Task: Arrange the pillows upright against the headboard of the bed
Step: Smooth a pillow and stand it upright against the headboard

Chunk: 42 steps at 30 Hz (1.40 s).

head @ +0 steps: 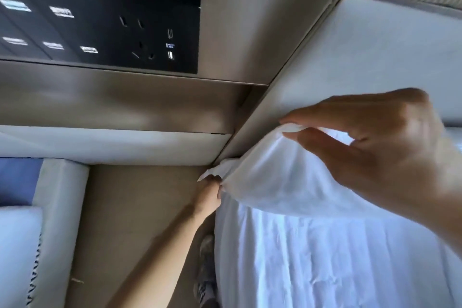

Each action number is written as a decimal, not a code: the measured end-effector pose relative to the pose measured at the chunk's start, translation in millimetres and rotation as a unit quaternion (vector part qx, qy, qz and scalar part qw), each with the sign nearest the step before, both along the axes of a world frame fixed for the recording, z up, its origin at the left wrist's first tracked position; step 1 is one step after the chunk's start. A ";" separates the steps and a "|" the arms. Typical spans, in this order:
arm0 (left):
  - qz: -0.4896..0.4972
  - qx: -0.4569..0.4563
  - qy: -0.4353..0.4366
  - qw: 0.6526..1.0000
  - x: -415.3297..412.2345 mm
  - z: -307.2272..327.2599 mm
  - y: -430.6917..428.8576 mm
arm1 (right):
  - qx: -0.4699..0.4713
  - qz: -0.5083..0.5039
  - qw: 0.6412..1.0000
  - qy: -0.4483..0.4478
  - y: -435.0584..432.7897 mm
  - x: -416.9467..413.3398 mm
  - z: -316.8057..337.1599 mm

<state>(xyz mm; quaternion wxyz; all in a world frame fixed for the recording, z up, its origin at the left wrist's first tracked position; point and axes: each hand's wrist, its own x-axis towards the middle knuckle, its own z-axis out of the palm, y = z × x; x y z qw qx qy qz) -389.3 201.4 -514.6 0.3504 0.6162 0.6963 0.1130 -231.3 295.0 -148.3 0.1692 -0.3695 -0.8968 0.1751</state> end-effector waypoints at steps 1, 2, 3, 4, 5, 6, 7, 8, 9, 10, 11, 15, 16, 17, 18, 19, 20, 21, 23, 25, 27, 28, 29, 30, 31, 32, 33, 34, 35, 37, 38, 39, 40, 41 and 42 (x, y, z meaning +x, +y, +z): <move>-0.007 0.003 0.011 1.000 -0.7 0.4 -2.0 | 0.014 0.000 1.000 -0.003 -0.4 1.7 2.3; -0.019 -0.013 0.022 0.999 -2.0 3.2 -2.5 | 0.040 0.003 0.999 -0.007 -1.0 2.9 5.0; -0.025 -0.022 0.034 0.999 -2.4 3.5 -2.2 | 0.069 0.003 0.998 -0.009 -1.4 2.6 6.9; -0.026 -0.045 0.050 0.997 -2.0 5.8 -2.3 | 0.088 0.000 0.996 -0.010 -2.2 1.0 8.6; -0.033 -0.050 0.064 0.996 -0.3 3.0 -1.8 | 0.096 -0.002 0.995 -0.011 -2.5 -1.4 8.5; -0.042 -0.058 0.081 0.994 1.3 4.0 1.7 | 0.101 -0.001 0.995 -0.016 -1.6 -4.9 4.6; -0.047 -0.065 0.093 0.992 3.6 3.3 5.4 | 0.102 0.001 0.994 -0.029 -0.9 -9.1 0.7; -0.050 -0.089 0.104 0.989 5.6 6.4 9.8 | 0.094 0.002 0.995 -0.046 -0.4 -12.4 -4.7; -0.048 -0.100 0.108 0.988 7.6 6.9 13.0 | 0.077 0.002 0.995 -0.058 0.6 -14.9 -8.8; -0.049 -0.117 0.105 0.986 7.6 12.5 15.2 | 0.059 0.001 0.996 -0.063 3.1 -16.6 -10.5; -0.044 -0.120 0.097 0.987 4.8 19.2 16.2 | 0.041 -0.002 0.997 -0.065 6.4 -16.5 -9.8; 0.012 -0.092 0.065 0.994 -22.2 89.1 32.6 | -0.025 -0.017 0.997 -0.068 17.0 15.3 4.5; 0.037 -0.056 0.062 0.996 -26.9 119.5 40.0 | -0.028 -0.025 0.997 -0.068 19.6 32.8 8.6; 0.049 -0.033 0.055 0.997 -32.8 147.4 49.3 | -0.025 -0.037 0.996 -0.071 22.7 54.2 10.7; 0.067 -0.039 0.024 0.997 -32.1 183.8 58.6 | -0.019 -0.051 0.996 -0.077 26.3 78.6 11.4; 0.051 -0.021 -0.012 0.998 -37.3 207.3 70.0 | -0.011 -0.064 0.994 -0.084 31.3 105.7 10.6; 0.020 0.002 0.017 1.000 -58.9 206.8 82.9 | -0.001 -0.078 0.992 -0.096 37.0 136.1 8.5; 0.013 0.017 0.012 1.000 -80.8 164.4 96.4 | 0.007 -0.094 0.989 -0.113 43.6 168.9 5.2; -0.009 0.180 0.040 0.983 -99.5 139.4 120.3 | 0.016 -0.143 0.978 -0.152 57.6 237.4 -3.6; -0.076 0.209 -0.011 0.975 -41.3 202.0 146.0 | 0.021 -0.208 0.959 -0.190 71.7 305.8 -12.8; -0.195 0.135 0.061 0.970 91.3 346.2 163.9 | 0.032 -0.266 0.940 -0.210 84.4 369.3 -24.2; -0.233 0.110 0.043 0.965 158.9 397.0 166.6 | 0.042 -0.294 0.931 -0.212 88.9 399.5 -30.8; -0.267 0.140 0.044 0.952 211.0 413.2 176.8 | 0.055 -0.327 0.921 -0.205 93.2 428.1 -38.9; -0.285 0.131 0.034 0.949 244.7 405.0 197.7 | 0.067 -0.365 0.909 -0.189 96.5 453.8 -46.8; -0.320 0.122 0.038 0.939 283.7 403.5 207.7 | 0.065 -0.411 0.895 -0.162 98.9 476.1 -54.6; -0.341 0.131 0.059 0.929 324.8 405.7 211.1 | 0.052 -0.462 0.877 -0.121 100.8 494.5 -63.1; -0.367 0.153 0.066 0.915 368.0 393.3 222.0 | 0.033 -0.510 0.856 -0.074 102.6 509.4 -73.0; -0.390 0.159 0.073 0.904 408.8 390.1 229.0 | 0.014 -0.550 0.835 -0.028 103.8 520.6 -82.8; -0.406 0.167 0.076 0.895 445.1 380.5 237.9 | -0.002 -0.579 0.815 0.015 105.1 529.1 -94.8; -0.413 0.210 0.088 0.882 508.1 363.6 257.9 | -0.012 -0.616 0.781 0.098 106.1 538.0 -118.0; -0.407 0.214 0.103 0.882 534.9 357.9 267.0 | -0.024 -0.635 0.757 0.151 104.5 540.8 -129.2; -0.407 0.220 0.115 0.879 559.6 352.2 275.4 | -0.049 -0.657 0.723 0.209 101.5 545.0 -141.4; -0.407 0.232 0.126 0.874 578.8 348.1 282.8 | -0.087 -0.676 0.685 0.258 99.4 550.1 -158.9; -0.406 0.239 0.136 0.871 595.0 342.6 291.0 | -0.128 -0.689 0.652 0.288 96.8 555.2 -180.6; -0.407 0.246 0.151 0.867 606.9 338.3 297.3 | -0.168 -0.697 0.628 0.303 92.6 559.4 -205.6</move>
